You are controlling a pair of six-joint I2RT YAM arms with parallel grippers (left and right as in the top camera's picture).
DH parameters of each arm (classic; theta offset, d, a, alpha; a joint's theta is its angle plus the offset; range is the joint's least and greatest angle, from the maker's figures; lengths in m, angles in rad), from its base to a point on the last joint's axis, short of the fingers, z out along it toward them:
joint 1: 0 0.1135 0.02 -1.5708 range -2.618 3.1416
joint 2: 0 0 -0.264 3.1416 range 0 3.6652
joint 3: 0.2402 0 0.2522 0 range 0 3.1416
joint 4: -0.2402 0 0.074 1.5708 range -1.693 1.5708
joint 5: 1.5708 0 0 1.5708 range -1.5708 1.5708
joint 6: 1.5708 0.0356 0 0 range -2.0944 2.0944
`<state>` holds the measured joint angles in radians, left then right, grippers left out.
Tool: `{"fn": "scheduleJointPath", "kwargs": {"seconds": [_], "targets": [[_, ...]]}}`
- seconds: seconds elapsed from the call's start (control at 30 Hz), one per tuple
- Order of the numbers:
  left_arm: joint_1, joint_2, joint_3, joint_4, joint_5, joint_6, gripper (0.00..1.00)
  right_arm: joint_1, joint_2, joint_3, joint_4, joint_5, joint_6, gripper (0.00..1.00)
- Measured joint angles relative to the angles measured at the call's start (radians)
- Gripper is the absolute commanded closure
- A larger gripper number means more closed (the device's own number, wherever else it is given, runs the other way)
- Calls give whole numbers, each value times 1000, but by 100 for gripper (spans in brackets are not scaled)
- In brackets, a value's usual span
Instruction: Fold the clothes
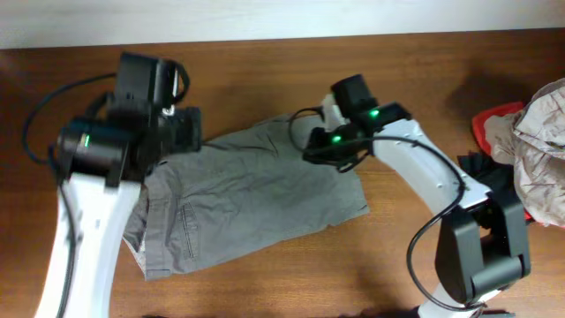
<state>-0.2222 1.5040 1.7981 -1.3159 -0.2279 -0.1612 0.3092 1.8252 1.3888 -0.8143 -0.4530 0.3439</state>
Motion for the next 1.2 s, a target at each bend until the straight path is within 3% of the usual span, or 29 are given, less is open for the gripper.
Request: {"fn": "scheduleJointPath", "kwargs": {"seconds": [0.03, 0.07, 0.1, 0.2, 0.23, 0.33, 0.5, 0.6, 0.87, 1.07, 1.2], "targets": [[30, 29, 0, -2, 23, -10, 17, -12, 0, 0, -6, 0, -6, 46], [62, 61, 0, -2, 47, -18, 16, -26, 0, 0, -8, 0, -19, 39], [90, 88, 0, -2, 69, -21, 15, -33, 0, 0, -8, 0, -19, 39], [174, 165, 0, -3, 153, -32, 16, -39, 0, 0, 10, 7, -50, 55], [198, 188, 0, -5, 179, -35, 20, -37, 0, 0, 24, 10, -54, 65], [261, 256, 0, -5, 256, -42, 39, -32, 11, 0, 92, 14, -66, 78], [317, 328, -1, 6, 325, -48, 41, -3, 93, 1, 201, -11, -68, 79], [326, 329, -1, 20, 343, -48, 41, 87, 196, 1, 258, -18, -63, 79], [325, 329, -1, -19, 356, -47, 41, 167, 291, 26, 253, 117, 69, 82], [325, 329, -1, -35, 356, -41, 40, 10, 291, 45, 166, 184, 198, 93], [325, 329, -1, -34, 360, -40, 29, -148, 291, 52, 116, 183, 232, 92]]}}
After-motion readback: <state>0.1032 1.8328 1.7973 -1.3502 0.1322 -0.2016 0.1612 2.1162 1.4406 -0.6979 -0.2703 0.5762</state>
